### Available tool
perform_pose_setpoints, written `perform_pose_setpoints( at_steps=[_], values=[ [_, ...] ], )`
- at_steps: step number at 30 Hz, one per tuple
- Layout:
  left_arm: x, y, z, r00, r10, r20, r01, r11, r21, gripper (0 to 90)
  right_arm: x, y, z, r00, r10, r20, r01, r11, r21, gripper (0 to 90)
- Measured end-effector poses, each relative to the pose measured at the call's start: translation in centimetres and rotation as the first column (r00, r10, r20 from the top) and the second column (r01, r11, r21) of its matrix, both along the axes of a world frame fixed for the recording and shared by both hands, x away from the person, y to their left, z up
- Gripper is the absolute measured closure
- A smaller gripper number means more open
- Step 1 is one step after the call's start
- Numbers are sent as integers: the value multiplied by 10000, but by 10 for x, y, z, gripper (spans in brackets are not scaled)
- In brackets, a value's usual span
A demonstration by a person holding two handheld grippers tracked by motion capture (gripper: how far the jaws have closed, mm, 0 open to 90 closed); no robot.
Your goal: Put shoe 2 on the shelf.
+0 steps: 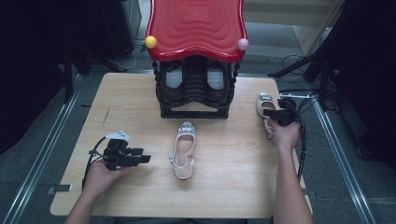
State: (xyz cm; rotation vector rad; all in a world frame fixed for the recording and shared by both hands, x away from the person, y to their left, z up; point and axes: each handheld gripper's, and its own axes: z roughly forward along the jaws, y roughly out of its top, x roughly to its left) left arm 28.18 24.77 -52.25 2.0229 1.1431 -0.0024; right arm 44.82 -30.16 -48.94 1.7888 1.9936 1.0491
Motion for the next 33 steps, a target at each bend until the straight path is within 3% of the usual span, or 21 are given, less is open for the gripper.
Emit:
perform_pose_setpoints(
  at_steps=[3, 7, 12, 16, 23, 28, 33],
  values=[
    [0, 0, 0, 10000, -4, 13, 4, 10000, -9, 445, -1, 1, 1, 9999, 2, 129, 1, 9999, -173, 877],
    [1, 1, 0, 10000, 46, 19, -46, 10000, -34, 445, -3, 0, 7, 9995, -93, 313, 91, 9999, 61, 882],
    [1, 2, 1, 10000, -29, 47, 29, 10000, -2, 445, -9, -3, 20, 9981, -81, 611, 32, 9968, 797, 883],
    [2, 1, 2, 10000, -65, 55, 66, 10000, -51, 444, -15, 0, 26, 9980, 238, 577, -317, 9898, 1392, 883],
    [5, -3, 4, 9999, -103, 95, 105, 9998, -181, 441, -27, 10, 38, 9949, 641, 773, -746, 9870, 1421, 882],
    [9, -7, 5, 9995, -249, 174, 253, 9993, -278, 438, -38, 14, 38, 9934, 947, 646, -1050, 9780, 1801, 882],
    [13, -14, 6, 9987, -475, 161, 479, 9985, -271, 438, -50, 21, 38, 9904, 1247, 593, -1328, 9777, 1625, 881]
  ],
)
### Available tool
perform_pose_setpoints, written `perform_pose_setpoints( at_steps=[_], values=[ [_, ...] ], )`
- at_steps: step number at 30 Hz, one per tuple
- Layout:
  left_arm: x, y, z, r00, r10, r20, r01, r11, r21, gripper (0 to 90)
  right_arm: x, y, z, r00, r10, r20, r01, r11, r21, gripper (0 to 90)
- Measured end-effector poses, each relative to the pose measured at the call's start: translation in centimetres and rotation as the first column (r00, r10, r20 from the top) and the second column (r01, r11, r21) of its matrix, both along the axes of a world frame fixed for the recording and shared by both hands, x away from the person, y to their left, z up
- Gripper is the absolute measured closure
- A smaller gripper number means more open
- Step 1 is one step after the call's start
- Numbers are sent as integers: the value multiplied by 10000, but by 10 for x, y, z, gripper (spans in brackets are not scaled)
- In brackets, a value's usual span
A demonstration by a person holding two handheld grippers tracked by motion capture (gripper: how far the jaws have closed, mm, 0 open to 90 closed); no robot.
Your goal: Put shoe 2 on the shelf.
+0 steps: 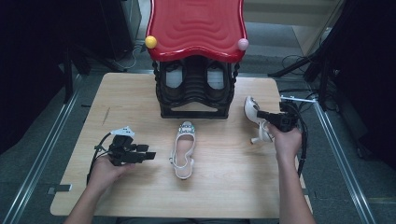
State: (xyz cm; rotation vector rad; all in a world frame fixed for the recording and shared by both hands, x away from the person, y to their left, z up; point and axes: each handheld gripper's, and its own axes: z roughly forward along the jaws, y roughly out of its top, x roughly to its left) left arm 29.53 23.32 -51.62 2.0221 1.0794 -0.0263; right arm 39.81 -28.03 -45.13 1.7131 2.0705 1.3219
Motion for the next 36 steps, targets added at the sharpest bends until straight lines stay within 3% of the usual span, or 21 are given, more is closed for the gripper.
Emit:
perform_pose_setpoints(
  at_steps=[11, 23, 36],
  values=[
    [8, -12, 1, 9997, -249, 13, 249, 9996, -131, 437, -41, 12, -2, 9989, 415, -205, -416, 9991, -49, 881],
    [12, -21, 2, 9987, -508, 98, 509, 9986, -136, 438, -70, 33, 3, 9941, 1081, -110, -1081, 9941, 67, 881],
    [16, -25, 3, 9980, -614, 120, 616, 9980, -161, 439, -81, 67, 1, 9795, 2002, -222, -2000, 9797, 122, 881]
  ],
)
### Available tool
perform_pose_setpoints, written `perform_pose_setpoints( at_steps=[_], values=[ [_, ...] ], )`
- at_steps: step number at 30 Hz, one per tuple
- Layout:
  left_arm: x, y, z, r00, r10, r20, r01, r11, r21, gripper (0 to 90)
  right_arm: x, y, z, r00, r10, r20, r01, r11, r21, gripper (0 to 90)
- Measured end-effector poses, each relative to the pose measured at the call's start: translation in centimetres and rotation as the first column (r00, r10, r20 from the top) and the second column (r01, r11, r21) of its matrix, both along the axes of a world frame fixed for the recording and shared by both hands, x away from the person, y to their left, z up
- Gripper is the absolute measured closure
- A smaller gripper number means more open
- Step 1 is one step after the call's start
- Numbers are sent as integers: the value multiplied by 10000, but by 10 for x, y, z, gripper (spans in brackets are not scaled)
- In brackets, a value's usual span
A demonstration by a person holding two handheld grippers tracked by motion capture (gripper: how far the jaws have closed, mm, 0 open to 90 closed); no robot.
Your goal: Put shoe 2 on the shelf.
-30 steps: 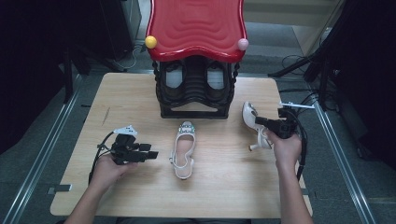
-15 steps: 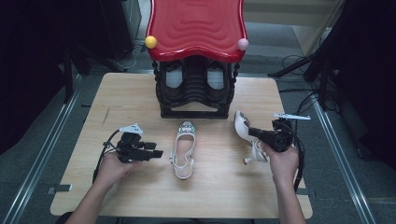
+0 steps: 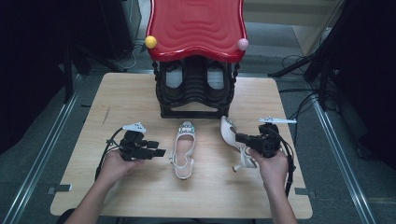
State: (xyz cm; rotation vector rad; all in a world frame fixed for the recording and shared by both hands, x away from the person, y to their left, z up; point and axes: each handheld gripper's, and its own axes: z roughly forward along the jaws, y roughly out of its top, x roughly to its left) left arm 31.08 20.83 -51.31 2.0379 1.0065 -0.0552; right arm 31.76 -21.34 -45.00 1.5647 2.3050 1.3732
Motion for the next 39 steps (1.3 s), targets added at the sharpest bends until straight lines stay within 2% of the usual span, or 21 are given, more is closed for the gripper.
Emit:
perform_pose_setpoints(
  at_steps=[3, 8, 11, 17, 20, 27, 33, 39],
  values=[
    [-1, -1, 1, 10000, 10, 63, -10, 10000, -38, 439, 2, 11, -4, 9996, 242, -113, -244, 9996, -143, 881],
    [-3, -2, 1, 10000, -62, 37, 61, 9999, 148, 439, 4, 29, -11, 9978, 627, -210, -633, 9976, -290, 881],
    [-5, -1, 0, 10000, -30, 89, 30, 10000, 70, 439, 5, 39, -14, 9960, 868, -229, -881, 9943, -608, 881],
    [-8, 0, 0, 10000, 17, 91, -18, 10000, 83, 439, 5, 60, -20, 9872, 1526, -456, -1558, 9848, -768, 880],
    [-10, 1, 1, 9996, 129, 255, -129, 9999, 17, 439, 4, 71, -26, 9814, 1832, -577, -1879, 9780, -905, 880],
    [-12, 2, 0, 9997, 140, 216, -141, 9999, 58, 439, 4, 91, -36, 9726, 2185, -799, -2268, 9670, -1164, 877],
    [-13, 1, -1, 9998, 88, 167, -90, 9999, 79, 438, 5, 102, -38, 9718, 2230, -769, -2308, 9662, -1150, 870],
    [-16, -3, -1, 9995, 85, 309, -88, 9999, 87, 439, 7, 108, -41, 9706, 2259, -834, -2338, 9670, -1016, 856]
  ],
)
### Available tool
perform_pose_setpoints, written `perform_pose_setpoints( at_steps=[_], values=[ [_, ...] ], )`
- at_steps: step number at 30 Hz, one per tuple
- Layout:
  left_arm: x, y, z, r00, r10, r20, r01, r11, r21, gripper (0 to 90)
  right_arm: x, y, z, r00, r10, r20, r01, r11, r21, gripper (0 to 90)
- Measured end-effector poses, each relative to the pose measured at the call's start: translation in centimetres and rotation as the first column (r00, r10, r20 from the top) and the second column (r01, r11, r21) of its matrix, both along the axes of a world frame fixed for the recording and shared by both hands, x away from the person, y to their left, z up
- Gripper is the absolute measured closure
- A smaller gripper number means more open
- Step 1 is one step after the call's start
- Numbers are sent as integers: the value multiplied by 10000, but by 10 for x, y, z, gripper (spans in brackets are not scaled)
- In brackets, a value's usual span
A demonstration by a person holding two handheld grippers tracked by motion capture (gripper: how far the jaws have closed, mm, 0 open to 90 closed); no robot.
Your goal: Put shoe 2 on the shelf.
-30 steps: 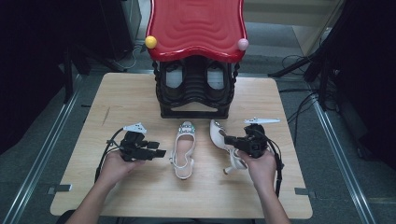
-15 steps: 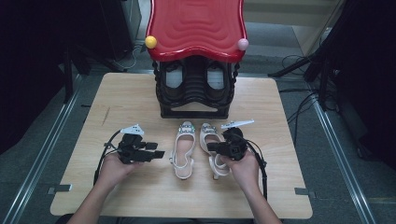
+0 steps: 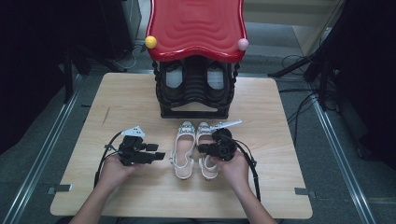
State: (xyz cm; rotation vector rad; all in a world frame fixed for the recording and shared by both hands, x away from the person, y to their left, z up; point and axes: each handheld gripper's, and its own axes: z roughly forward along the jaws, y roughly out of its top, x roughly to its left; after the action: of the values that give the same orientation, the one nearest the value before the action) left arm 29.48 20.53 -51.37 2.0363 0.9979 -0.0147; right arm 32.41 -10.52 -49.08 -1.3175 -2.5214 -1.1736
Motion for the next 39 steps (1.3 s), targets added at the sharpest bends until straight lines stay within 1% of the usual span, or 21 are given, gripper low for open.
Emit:
perform_pose_setpoints(
  at_steps=[5, 8, 10, 13, 14, 17, 18, 19, 20, 21, 22, 23, 24, 25, 26, 28, 31, 32, 34, 36, 39],
  values=[
    [-2, -3, -2, 9999, -104, -38, 104, 9999, 76, 439, 3, 1, 0, 10000, 68, -25, -68, 9999, 125, 849],
    [-3, -3, -2, 9999, -117, -33, 117, 9999, 73, 440, 4, -3, 2, 10000, 77, 32, -78, 9992, 385, 826],
    [-2, -3, -2, 10000, -80, -32, 80, 10000, 25, 440, 4, -7, 9, 9995, 135, 273, -149, 9987, 497, 811],
    [-2, -4, -2, 10000, -70, -49, 71, 9999, 72, 441, 0, -14, 20, 9974, 68, 714, -106, 9986, 525, 822],
    [-2, -5, -2, 9999, -103, -61, 104, 9999, 110, 442, 0, -19, 24, 9963, 34, 857, -88, 9980, 631, 836],
    [-1, -7, -2, 9999, -141, -70, 142, 9999, 70, 448, 1, -32, 27, 9948, -178, 1004, 107, 9974, 708, 872],
    [0, -9, -2, 9993, -195, -310, 195, 9998, 14, 476, 1, -36, 27, 9940, -219, 1068, 152, 9979, 625, 884],
    [0, -10, -1, 9989, -142, -446, 142, 9999, -15, 540, 2, -40, 24, 9922, -320, 1204, 280, 9990, 348, 900],
    [0, -12, 0, 9990, -24, -444, 26, 10000, 40, 603, 2, -43, 22, 9916, -365, 1241, 334, 9991, 269, 900],
    [0, -13, 0, 9990, 6, -456, -8, 10000, -47, 671, 3, -47, 19, 9915, -422, 1230, 395, 9989, 245, 900],
    [1, -15, 0, 9984, -4, -562, -5, 9999, -170, 709, 4, -51, 16, 9927, -501, 1096, 483, 9987, 190, 900],
    [3, -16, -2, 9980, -27, -624, 11, 9997, -260, 739, 5, -54, 13, 9930, -570, 1030, 556, 9983, 158, 900],
    [5, -19, -4, 9965, -13, -841, -11, 9996, -278, 765, 6, -56, 10, 9934, -639, 955, 634, 9980, 83, 900],
    [7, -20, -5, 9953, -20, -963, -1, 9998, -217, 779, 7, -59, 6, 9932, -726, 912, 736, 9972, -86, 900],
    [9, -22, -7, 9943, -31, -1062, 17, 9999, -130, 782, 7, -60, 3, 9930, -781, 887, 802, 9966, -206, 900],
    [11, -26, -9, 9937, -53, -1118, 57, 10000, 37, 783, 8, -64, -4, 9940, -890, 639, 909, 9955, -272, 900],
    [15, -29, -10, 9942, -75, -1077, 76, 10000, 4, 776, 8, -65, -15, 9959, -875, 246, 884, 9953, -383, 900],
    [16, -31, -11, 9937, -123, -1112, 117, 9999, -65, 773, 9, -64, -18, 9960, -876, 200, 884, 9950, -459, 900],
    [17, -32, -11, 9934, -169, -1130, 164, 9999, -54, 767, 10, -61, -23, 9969, -775, 139, 782, 9950, -620, 900],
    [18, -32, -11, 9933, -205, -1137, 201, 9998, -52, 767, 12, -58, -25, 9972, -748, 36, 749, 9955, -575, 900],
    [17, -32, -11, 9931, -211, -1154, 201, 9997, -99, 771, 11, -55, -25, 9970, -767, 77, 770, 9953, -586, 900]
  ],
)
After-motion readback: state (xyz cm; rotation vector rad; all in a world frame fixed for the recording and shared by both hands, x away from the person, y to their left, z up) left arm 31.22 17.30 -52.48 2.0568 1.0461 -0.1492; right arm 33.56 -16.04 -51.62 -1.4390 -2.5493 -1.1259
